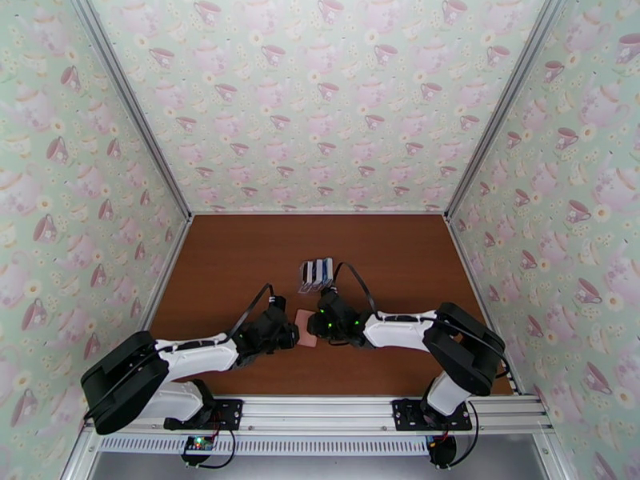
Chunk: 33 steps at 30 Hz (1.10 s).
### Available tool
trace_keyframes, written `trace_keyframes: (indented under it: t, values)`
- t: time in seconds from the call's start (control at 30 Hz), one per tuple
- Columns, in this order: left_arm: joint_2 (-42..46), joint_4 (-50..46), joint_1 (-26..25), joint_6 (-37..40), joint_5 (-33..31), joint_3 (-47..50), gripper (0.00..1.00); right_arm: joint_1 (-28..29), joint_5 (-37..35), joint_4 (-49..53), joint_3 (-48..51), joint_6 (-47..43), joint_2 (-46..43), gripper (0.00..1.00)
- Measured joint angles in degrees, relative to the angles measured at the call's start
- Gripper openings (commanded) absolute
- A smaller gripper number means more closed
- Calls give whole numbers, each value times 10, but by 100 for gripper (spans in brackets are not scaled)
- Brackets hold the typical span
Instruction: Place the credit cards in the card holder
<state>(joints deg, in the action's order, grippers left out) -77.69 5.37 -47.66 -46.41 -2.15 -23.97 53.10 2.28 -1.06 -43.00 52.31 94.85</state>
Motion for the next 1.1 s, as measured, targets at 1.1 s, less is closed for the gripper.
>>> trace_keyframes:
  t: [1.1]
  values:
    - [36,-18,0,-1,5,0,47,-14,51,-81,35,37,-23,34]
